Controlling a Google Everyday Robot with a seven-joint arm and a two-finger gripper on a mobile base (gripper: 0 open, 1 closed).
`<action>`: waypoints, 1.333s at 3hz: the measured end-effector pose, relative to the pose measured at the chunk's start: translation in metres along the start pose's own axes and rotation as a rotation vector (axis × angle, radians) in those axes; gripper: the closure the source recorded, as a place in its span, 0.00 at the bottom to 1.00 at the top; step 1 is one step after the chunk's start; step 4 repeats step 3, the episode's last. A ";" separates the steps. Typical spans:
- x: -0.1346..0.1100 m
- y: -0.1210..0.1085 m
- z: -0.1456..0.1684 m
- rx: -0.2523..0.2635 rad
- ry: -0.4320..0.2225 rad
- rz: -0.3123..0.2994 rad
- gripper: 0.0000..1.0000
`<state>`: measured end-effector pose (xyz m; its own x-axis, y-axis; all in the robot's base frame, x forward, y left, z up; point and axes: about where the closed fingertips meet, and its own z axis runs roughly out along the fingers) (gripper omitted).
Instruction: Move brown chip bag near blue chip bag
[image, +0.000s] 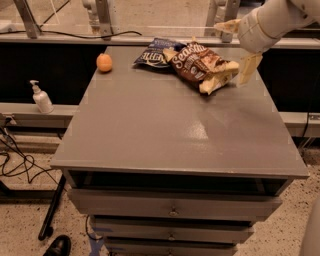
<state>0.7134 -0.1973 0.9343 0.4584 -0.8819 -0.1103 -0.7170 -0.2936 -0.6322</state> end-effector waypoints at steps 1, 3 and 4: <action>0.006 0.010 -0.050 0.032 -0.087 0.156 0.00; 0.015 0.036 -0.097 0.088 -0.157 0.311 0.00; 0.015 0.036 -0.097 0.088 -0.157 0.311 0.00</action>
Offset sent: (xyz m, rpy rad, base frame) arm -0.1301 -0.0895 0.0809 0.5465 0.1117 -0.2564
